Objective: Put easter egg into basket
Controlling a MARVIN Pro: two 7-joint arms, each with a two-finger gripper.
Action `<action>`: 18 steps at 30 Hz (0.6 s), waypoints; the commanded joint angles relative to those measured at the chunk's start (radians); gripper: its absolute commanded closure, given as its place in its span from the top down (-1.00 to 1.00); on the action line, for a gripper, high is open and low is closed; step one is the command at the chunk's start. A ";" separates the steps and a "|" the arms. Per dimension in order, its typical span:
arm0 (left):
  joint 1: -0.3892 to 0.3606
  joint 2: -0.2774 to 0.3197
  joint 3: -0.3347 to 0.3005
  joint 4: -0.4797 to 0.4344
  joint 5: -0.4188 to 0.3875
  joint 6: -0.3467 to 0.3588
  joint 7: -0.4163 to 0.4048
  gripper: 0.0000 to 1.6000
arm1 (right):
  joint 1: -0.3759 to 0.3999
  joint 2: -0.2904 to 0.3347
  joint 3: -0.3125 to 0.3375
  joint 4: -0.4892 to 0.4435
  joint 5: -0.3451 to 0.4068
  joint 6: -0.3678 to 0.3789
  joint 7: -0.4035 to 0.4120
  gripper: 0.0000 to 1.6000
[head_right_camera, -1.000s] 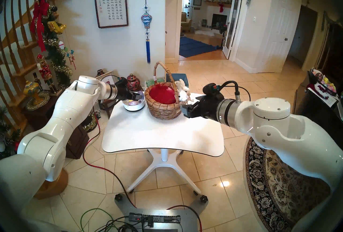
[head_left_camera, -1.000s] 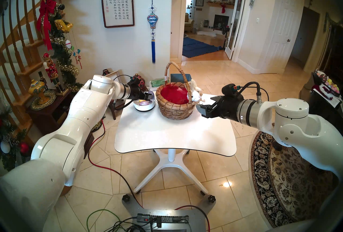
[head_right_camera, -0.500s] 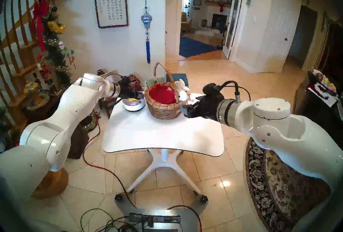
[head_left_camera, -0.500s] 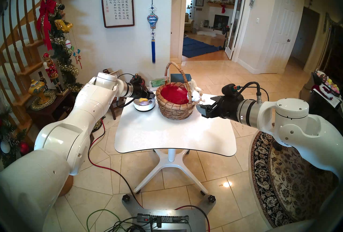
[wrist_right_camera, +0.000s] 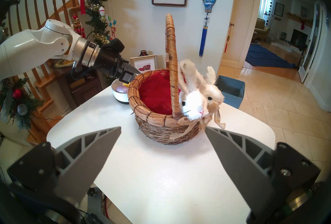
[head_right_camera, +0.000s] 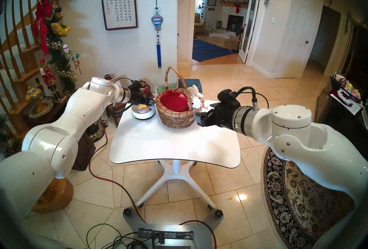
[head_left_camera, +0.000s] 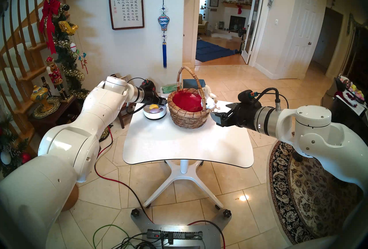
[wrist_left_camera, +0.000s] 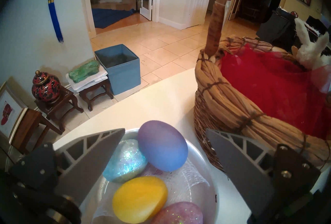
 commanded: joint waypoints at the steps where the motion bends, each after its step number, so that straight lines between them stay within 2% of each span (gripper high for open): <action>1: -0.042 -0.008 -0.002 -0.006 -0.003 -0.013 -0.012 0.87 | 0.011 -0.001 0.008 -0.001 -0.001 -0.001 0.001 1.00; 3: -0.040 -0.008 -0.003 -0.006 -0.003 -0.014 -0.012 0.87 | 0.011 -0.001 0.008 -0.001 -0.001 -0.001 0.001 1.00; 8: -0.039 -0.005 -0.005 -0.005 -0.002 -0.013 -0.011 0.70 | 0.011 -0.001 0.008 -0.001 -0.001 -0.001 0.001 1.00; 10: -0.040 -0.005 -0.005 -0.001 -0.001 -0.014 -0.011 0.77 | 0.011 -0.001 0.008 -0.001 -0.001 -0.001 0.001 1.00; 11: -0.041 -0.005 -0.005 0.003 0.000 -0.016 -0.010 0.87 | 0.011 -0.001 0.008 -0.001 -0.001 -0.001 0.001 1.00; 14: -0.042 -0.005 -0.004 0.006 0.003 -0.013 -0.005 0.87 | 0.012 -0.001 0.007 -0.001 -0.001 -0.001 0.001 1.00; 18: -0.049 -0.010 0.000 0.026 0.012 -0.013 0.011 1.00 | 0.012 -0.001 0.007 -0.001 -0.001 -0.001 0.001 1.00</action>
